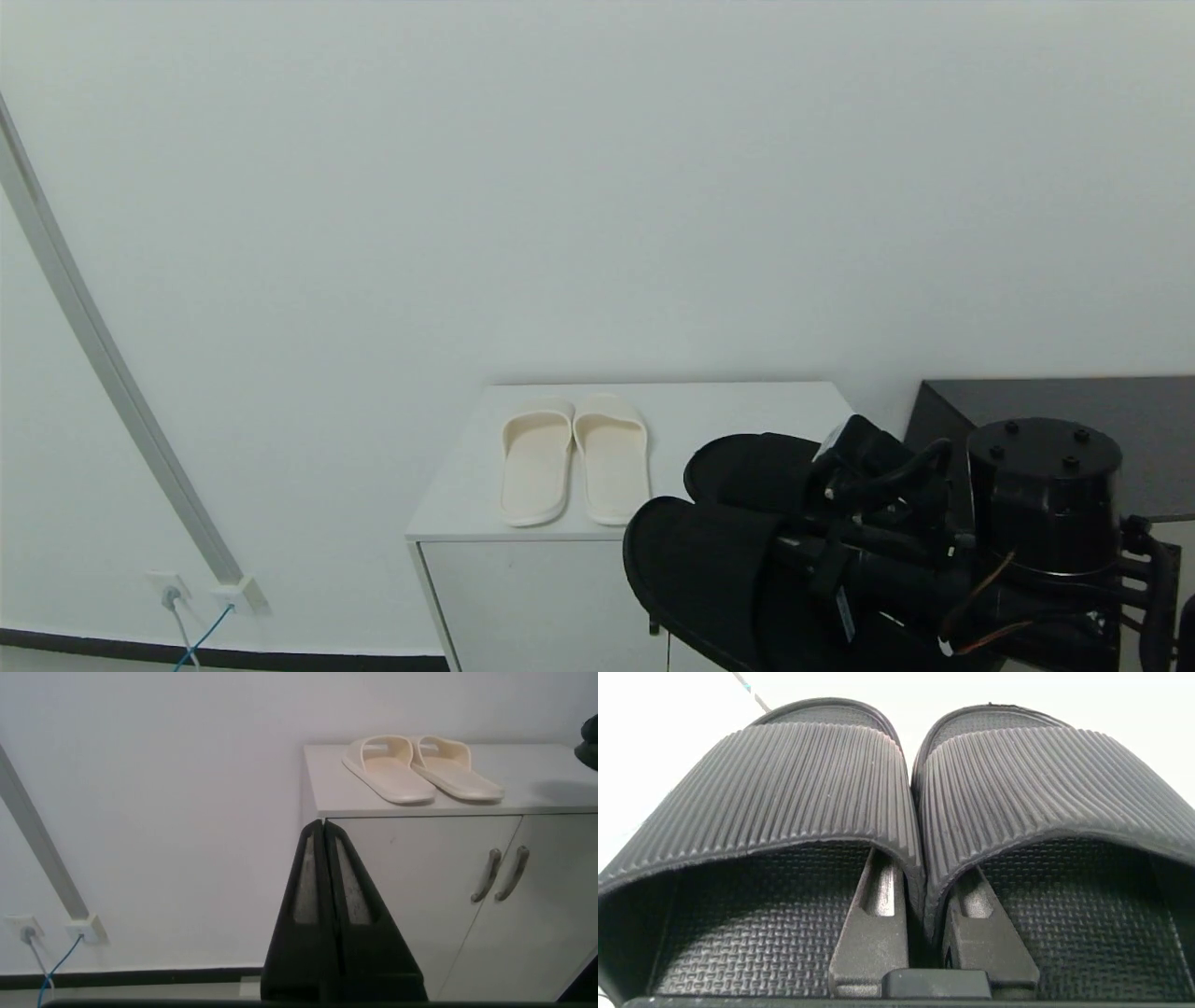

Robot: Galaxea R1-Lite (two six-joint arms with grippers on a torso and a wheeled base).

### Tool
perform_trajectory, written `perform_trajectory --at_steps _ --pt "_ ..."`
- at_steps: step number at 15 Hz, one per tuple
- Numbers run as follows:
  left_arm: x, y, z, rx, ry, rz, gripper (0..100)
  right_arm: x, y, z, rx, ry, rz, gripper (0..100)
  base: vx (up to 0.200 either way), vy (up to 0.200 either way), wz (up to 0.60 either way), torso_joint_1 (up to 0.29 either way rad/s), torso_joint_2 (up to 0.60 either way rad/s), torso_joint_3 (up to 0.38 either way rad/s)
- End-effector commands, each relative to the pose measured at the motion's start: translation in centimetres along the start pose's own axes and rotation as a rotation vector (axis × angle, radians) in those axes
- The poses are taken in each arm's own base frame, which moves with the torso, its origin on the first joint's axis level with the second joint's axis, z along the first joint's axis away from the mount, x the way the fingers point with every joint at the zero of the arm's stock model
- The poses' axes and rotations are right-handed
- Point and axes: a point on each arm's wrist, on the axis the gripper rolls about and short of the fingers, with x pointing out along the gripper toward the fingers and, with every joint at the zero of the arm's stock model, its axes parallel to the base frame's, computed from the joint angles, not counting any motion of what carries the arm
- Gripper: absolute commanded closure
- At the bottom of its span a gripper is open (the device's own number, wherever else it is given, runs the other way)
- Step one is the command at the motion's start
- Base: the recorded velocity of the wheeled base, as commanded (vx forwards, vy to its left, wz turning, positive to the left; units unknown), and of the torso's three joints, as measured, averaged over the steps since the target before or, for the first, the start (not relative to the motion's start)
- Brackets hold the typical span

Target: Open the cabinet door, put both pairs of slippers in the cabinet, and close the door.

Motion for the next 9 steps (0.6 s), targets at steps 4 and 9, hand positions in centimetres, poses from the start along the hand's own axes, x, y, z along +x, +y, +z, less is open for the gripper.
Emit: perform_trajectory --at_steps 4,9 --pt "0.0 -0.01 0.0 0.001 0.0 -0.003 100 -0.55 0.02 0.12 -0.002 -0.009 -0.002 100 -0.2 0.0 0.0 0.002 0.0 0.007" --pt "0.0 -0.01 0.0 0.001 0.0 -0.003 100 -0.5 0.05 -0.02 -0.002 -0.004 0.002 100 -0.2 0.0 0.0 -0.002 0.0 0.004"
